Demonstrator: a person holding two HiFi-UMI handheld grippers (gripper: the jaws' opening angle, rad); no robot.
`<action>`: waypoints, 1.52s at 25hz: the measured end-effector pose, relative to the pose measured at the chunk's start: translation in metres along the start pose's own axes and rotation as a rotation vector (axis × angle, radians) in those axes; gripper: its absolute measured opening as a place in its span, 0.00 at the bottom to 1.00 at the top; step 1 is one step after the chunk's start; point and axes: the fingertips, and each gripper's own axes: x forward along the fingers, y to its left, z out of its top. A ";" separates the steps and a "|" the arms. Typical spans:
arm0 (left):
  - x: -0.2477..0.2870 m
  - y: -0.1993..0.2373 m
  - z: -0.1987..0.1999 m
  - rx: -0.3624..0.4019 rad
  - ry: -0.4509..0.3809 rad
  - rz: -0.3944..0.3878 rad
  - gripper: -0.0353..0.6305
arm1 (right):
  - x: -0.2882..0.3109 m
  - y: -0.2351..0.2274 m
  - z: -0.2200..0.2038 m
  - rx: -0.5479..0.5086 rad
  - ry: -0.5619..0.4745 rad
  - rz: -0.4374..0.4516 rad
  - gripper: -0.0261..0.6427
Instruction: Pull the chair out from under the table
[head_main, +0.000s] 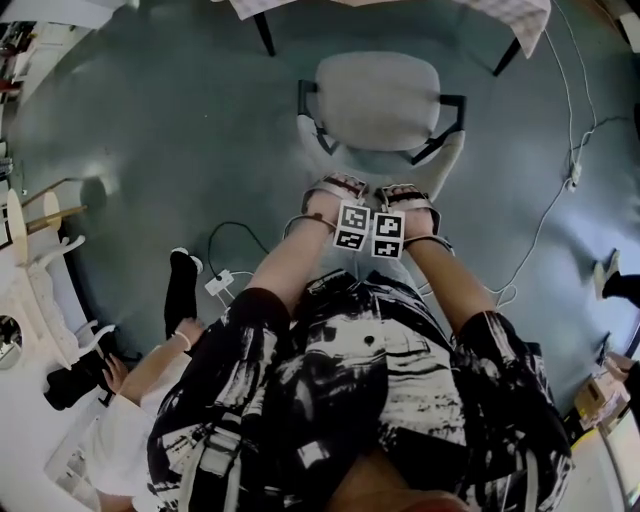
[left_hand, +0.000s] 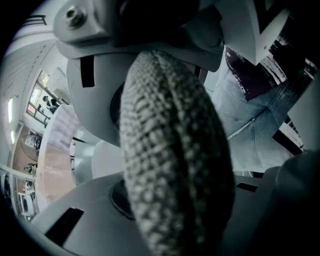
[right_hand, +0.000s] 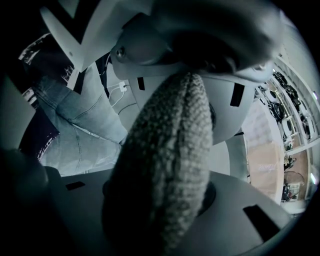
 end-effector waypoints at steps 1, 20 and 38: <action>-0.001 -0.005 -0.001 0.003 0.001 -0.001 0.21 | 0.000 0.004 0.003 0.003 0.001 0.000 0.25; -0.003 -0.040 0.002 0.017 0.002 -0.005 0.21 | 0.001 0.033 0.022 0.008 -0.002 -0.016 0.25; -0.019 -0.035 0.004 -0.045 -0.048 0.048 0.36 | -0.019 0.036 0.018 -0.005 -0.076 -0.067 0.37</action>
